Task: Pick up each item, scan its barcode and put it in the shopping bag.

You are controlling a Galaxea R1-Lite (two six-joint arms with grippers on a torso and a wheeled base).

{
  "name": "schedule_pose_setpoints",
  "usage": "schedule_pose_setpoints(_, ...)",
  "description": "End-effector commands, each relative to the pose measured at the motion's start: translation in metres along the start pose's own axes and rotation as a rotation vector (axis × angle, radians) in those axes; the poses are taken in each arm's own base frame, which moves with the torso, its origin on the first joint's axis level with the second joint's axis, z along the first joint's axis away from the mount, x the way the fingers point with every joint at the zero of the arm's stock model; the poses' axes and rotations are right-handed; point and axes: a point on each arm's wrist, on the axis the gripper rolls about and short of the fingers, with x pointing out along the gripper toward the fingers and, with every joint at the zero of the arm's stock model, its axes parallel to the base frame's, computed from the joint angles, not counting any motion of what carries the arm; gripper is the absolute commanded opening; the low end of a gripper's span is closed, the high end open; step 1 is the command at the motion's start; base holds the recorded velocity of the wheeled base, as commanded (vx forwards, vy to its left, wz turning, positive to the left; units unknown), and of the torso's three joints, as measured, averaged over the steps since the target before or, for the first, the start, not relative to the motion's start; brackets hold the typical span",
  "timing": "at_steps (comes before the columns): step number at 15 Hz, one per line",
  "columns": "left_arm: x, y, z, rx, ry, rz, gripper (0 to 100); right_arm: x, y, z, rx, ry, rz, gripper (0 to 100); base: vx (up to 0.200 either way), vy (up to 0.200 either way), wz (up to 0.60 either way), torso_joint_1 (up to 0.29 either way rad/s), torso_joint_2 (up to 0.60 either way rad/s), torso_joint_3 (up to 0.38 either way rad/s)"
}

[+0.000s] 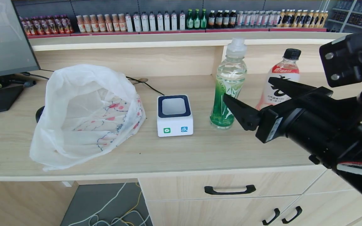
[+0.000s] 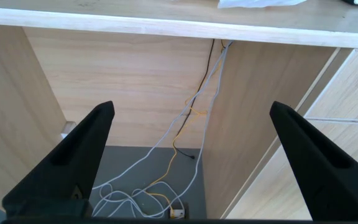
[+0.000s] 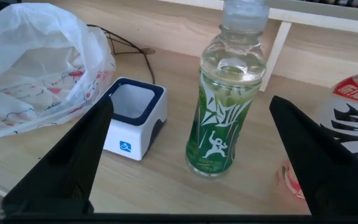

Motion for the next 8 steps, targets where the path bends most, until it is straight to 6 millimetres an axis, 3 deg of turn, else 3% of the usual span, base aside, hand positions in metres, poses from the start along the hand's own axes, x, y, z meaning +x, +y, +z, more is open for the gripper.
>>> schedule_pose_setpoints(1,0.0,0.0,0.0,0.0,-0.001,0.001,100,0.02,0.015,-0.023,-0.026,0.013,-0.011,100,0.0,0.0,0.0,0.0,0.0,0.0)
schedule_pose_setpoints(4,0.0,0.0,0.0,0.0,-0.001,0.001,100,0.028,0.018,-0.03,0.013,-0.02,-0.14,100,0.0,0.0,0.0,0.0,0.0,0.0)
schedule_pose_setpoints(8,0.0,0.0,0.0,0.0,-0.001,0.001,100,0.026,0.018,-0.036,0.006,-0.001,-0.178,100,0.0,0.0,0.0,0.0,0.0,0.0)
